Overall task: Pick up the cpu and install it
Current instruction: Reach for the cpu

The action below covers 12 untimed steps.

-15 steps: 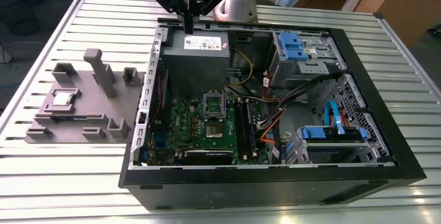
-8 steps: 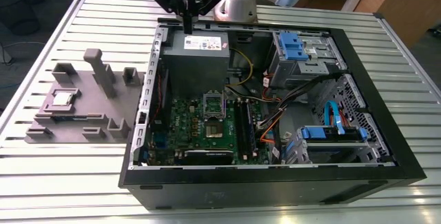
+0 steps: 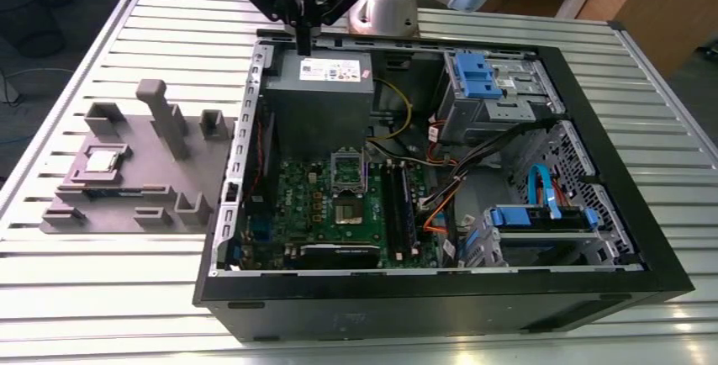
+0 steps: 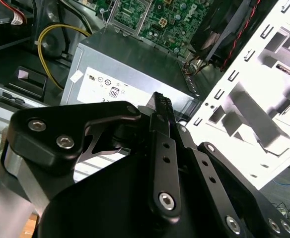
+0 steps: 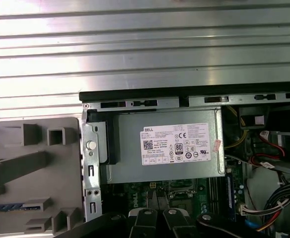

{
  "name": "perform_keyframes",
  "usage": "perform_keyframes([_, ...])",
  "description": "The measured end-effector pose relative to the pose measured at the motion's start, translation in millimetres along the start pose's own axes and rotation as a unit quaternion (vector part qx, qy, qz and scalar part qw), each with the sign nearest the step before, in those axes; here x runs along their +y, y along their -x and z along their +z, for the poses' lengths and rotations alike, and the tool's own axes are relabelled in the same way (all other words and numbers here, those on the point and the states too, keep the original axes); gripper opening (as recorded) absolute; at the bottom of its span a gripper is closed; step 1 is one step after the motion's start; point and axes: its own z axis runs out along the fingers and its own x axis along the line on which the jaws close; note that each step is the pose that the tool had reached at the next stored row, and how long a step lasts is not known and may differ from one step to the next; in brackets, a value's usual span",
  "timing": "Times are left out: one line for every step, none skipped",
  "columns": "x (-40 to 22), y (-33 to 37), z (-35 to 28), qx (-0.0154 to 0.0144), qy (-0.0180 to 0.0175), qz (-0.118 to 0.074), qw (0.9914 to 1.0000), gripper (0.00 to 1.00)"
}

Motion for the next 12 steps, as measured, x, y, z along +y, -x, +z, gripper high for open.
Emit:
perform_keyframes([0.0, -0.2, 0.0, 0.0000, 0.0000, 0.000, 1.00000, 0.10])
perform_keyframes([0.0, -0.4, 0.0, 0.0000, 0.0000, 0.000, 1.00000, 0.10])
perform_keyframes([0.0, -0.6, 0.1, 0.0000, 0.0000, 0.000, 1.00000, 0.10])
perform_keyframes([-0.1, -0.7, 0.1, 0.0000, 0.0000, 0.000, 1.00000, 0.10])
perform_keyframes([-0.1, -1.0, 0.1, 0.0000, 0.0000, 0.000, 1.00000, 0.10])
perform_keyframes([-0.1, -1.1, 0.1, 0.0000, 0.0000, 0.000, 1.00000, 0.10])
perform_keyframes([-0.1, -1.3, 0.2, 0.0000, 0.0000, 0.000, 1.00000, 0.10])
perform_keyframes([-0.1, -1.6, 0.2, 0.0000, 0.0000, 0.000, 1.00000, 0.10])
perform_keyframes([-0.1, -1.8, 0.2, 0.0000, 0.0000, 0.000, 1.00000, 0.10])
perform_keyframes([-0.1, -2.0, 0.2, 0.0000, 0.0000, 0.000, 1.00000, 0.10])
perform_keyframes([-0.2, -2.0, 0.2, 0.0000, 0.0000, 0.000, 1.00000, 0.10])
perform_keyframes([-0.2, -2.1, 0.2, 0.0000, 0.0000, 0.000, 1.00000, 0.10])
